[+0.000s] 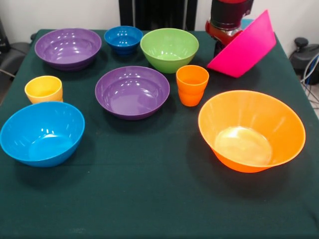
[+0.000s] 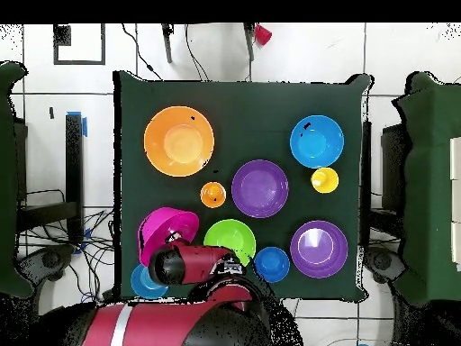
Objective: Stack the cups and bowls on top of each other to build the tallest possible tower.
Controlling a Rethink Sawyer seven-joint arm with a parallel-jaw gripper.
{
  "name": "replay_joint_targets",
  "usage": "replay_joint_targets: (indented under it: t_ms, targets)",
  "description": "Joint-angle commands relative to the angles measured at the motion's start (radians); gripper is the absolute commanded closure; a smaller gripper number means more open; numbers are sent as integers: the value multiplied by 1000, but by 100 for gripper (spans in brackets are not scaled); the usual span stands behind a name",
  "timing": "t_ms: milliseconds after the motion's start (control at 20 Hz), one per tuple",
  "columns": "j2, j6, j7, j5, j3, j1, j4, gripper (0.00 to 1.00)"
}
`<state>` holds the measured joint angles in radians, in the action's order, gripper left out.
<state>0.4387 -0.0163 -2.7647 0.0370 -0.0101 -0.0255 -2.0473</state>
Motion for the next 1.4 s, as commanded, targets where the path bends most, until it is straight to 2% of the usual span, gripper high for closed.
replay_joint_targets:
  t_ms: [50,400,450,600,700,900,1400]
  targets:
    - [108,128,-50,-26,-121,-20,-21,100]
    - [262,299,-62,-86,-234,-98,-103,100]
    - [296,354,-73,-113,-242,-100,-113,100]
    - [344,437,-76,-135,-213,-64,-92,100]
    - [344,452,-66,-142,-212,-64,-85,100]
    - [314,411,-42,-137,-212,-81,-83,100]
    - [280,360,-19,-104,-200,-78,-75,100]
